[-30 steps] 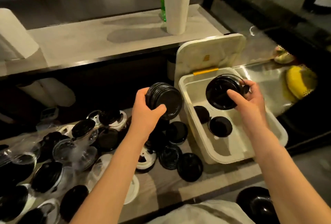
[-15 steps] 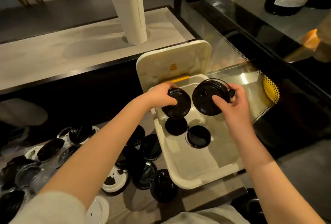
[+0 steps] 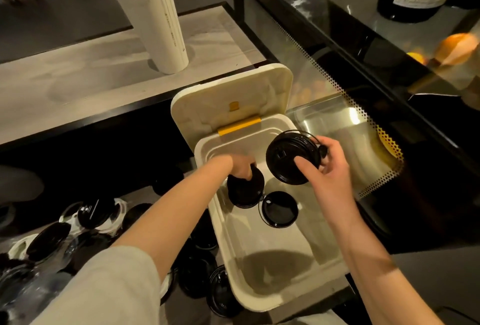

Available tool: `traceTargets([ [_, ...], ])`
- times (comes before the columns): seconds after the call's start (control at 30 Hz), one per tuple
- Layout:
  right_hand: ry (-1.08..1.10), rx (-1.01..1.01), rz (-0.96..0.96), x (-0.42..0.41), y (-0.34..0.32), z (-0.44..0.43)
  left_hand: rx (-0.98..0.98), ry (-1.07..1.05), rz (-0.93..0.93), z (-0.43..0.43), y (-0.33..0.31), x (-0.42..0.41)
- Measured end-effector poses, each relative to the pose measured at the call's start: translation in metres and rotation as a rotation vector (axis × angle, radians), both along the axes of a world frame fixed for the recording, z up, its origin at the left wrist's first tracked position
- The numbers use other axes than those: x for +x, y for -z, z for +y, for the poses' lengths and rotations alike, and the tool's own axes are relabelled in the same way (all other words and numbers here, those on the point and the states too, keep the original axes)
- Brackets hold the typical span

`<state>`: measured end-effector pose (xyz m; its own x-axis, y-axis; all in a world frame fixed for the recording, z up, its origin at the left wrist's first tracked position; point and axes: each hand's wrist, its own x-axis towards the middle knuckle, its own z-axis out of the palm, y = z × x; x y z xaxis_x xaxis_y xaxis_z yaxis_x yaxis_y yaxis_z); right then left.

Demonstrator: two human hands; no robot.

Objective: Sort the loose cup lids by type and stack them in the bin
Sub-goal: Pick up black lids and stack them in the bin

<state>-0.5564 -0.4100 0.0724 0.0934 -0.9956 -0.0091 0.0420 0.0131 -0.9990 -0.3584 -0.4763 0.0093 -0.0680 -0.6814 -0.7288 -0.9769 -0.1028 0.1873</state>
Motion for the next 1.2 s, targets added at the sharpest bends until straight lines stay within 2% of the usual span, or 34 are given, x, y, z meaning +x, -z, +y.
traceTargets([
  [0.23, 0.005, 0.016, -0.004, 0.002, 0.002, 0.000, -0.191, 0.193, -0.118, 0.003, 0.009, 0.000],
  [0.47, -0.019, 0.016, -0.014, 0.002, 0.002, 0.003, -0.229, 0.447, -0.463, 0.017, 0.021, -0.006],
  [0.53, -0.032, 0.016, -0.002, 0.003, 0.003, 0.002, -0.257, 0.464, -0.467, 0.018, 0.019, -0.007],
  [0.63, -0.040, 0.023, 0.001, 0.003, 0.005, 0.003, -0.312, 0.353, -0.296, 0.013, 0.000, -0.008],
  [0.73, -0.032, 0.035, -0.016, 0.002, 0.006, 0.002, -0.395, 0.086, -0.039, 0.015, -0.028, -0.007],
  [0.8, -0.033, 0.034, -0.035, 0.003, 0.004, 0.001, -0.503, -0.173, 0.202, 0.024, -0.048, -0.003],
  [0.87, -0.044, 0.041, -0.066, 0.005, 0.002, -0.001, -0.623, -0.459, 0.524, 0.040, -0.067, -0.001],
  [0.97, -0.089, 0.059, -0.077, 0.011, 0.000, -0.005, -0.596, -0.657, 0.888, 0.070, -0.089, -0.010],
  [1.1, -0.194, 0.031, -0.002, 0.023, -0.005, -0.003, -0.557, -0.730, 1.038, 0.097, -0.090, -0.014],
  [1.2, -0.256, -0.035, 0.022, 0.032, -0.011, 0.000, -0.440, -0.854, 1.184, 0.109, -0.090, -0.010],
])
